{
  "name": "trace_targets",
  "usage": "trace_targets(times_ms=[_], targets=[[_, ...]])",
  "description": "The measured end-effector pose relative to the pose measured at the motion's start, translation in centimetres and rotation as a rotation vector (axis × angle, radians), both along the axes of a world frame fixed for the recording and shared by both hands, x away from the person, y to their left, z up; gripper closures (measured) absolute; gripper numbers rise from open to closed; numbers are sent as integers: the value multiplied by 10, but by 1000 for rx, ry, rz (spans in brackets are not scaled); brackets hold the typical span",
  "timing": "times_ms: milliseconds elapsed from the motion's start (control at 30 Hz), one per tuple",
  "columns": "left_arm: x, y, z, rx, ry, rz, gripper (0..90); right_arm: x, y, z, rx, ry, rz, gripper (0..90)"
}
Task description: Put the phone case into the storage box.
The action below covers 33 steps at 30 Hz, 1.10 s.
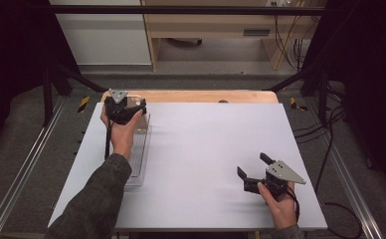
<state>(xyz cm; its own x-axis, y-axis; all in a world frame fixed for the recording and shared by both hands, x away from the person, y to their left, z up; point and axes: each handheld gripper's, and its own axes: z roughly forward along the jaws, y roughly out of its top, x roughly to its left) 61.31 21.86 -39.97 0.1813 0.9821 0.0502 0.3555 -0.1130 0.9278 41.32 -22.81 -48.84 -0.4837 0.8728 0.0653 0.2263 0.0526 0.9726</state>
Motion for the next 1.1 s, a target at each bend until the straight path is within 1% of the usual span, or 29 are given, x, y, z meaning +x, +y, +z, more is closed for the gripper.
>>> trace_targets(times_ms=[167, 500, 1033, 1100], targets=[[0, 0, -1, 0, 4, 3, 108, 0, 0, 0, 1, 1, 1, 45], [1, -1, -3, -17, 17, 8, 108, 0, 0, -1, -3, 3, 4, 45], [2, -2, -3, -13, 29, 18, 107, 0, 0, -1, -1, 7, 6, 46], [2, -2, -2, -4, 35, 26, 107, 0, 0, -1, 0, 7, 7, 46]])
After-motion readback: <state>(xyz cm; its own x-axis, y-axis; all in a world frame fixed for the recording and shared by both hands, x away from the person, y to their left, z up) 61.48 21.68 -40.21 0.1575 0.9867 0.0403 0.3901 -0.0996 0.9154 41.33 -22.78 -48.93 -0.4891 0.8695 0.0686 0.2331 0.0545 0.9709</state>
